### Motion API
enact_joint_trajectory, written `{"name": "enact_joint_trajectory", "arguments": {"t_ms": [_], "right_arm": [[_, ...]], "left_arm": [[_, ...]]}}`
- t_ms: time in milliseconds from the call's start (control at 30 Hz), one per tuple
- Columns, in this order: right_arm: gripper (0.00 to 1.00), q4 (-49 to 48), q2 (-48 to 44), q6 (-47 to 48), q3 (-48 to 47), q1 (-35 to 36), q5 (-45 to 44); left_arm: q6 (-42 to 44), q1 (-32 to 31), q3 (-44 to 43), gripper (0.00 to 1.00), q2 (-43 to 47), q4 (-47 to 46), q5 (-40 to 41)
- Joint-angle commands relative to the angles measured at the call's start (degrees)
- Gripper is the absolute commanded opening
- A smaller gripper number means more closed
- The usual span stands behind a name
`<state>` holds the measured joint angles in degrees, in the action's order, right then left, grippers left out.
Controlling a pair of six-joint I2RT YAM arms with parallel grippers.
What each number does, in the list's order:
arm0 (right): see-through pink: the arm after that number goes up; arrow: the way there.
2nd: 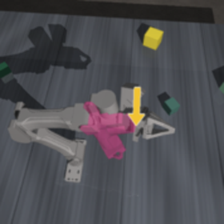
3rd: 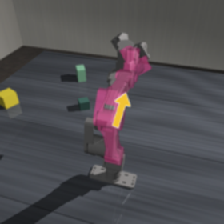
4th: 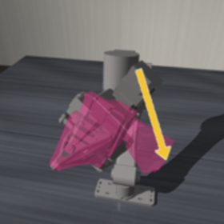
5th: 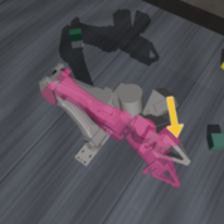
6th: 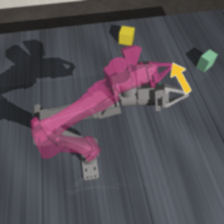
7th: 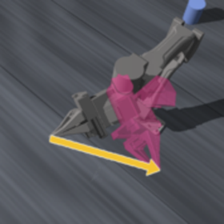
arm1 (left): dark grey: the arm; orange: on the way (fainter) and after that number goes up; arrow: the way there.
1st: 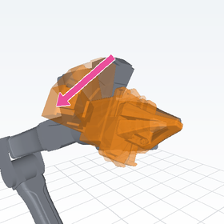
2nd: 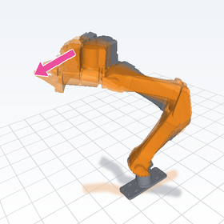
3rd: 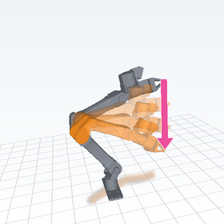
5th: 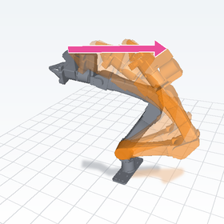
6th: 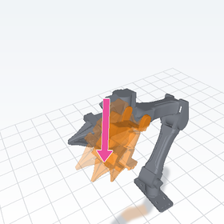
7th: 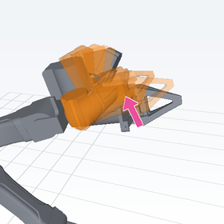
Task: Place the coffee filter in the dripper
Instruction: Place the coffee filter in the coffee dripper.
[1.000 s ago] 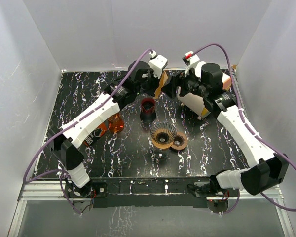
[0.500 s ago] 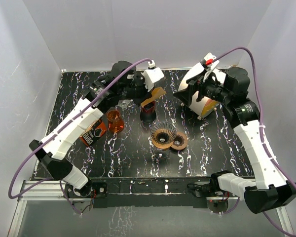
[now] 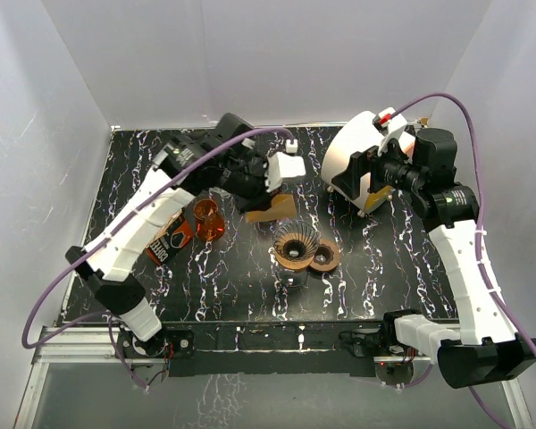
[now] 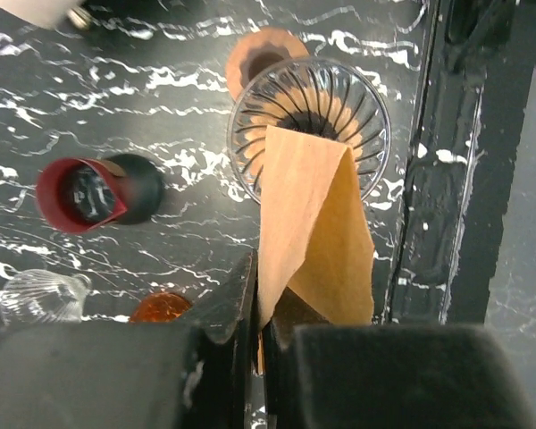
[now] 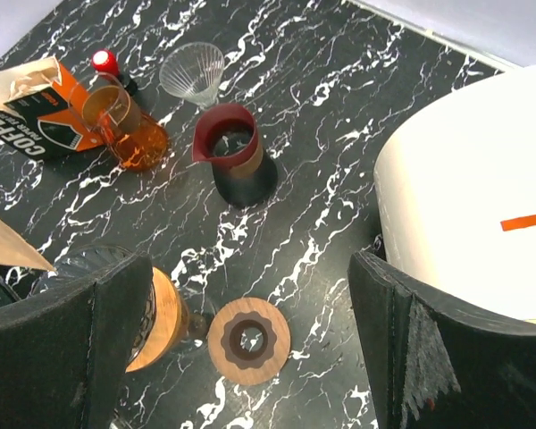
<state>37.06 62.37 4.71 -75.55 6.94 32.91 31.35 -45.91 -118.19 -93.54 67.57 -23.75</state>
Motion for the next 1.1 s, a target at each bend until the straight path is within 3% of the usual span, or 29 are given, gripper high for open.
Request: {"name": "enact_joint_trajectory", "arguments": {"t_ms": [0,400,967,1067], "right_arm": [[0.91,2.54,0.82,1.8,-0.7,-0.51,-1.58],[0.9,5.22,2.19,2.94,0.64,-0.61,-3.77],[0.89,5.6,2.09,3.12,2.45,-0.7,-2.24],[0.89,7.5,2.28,4.61,1.89,-0.7,0.04]], "left_arm": [[0.89,-3.47,-2.6,0.0,-2.62,6.54,4.12],[-1.82,-9.23,-10.1,0.01,-11.95,12.59,12.5],[-5.9,-9.76,-10.99,0.29,-15.64,9.82,11.09],[-7.21,-9.73,-9.42,0.38,-14.74,8.81,11.22]]}}
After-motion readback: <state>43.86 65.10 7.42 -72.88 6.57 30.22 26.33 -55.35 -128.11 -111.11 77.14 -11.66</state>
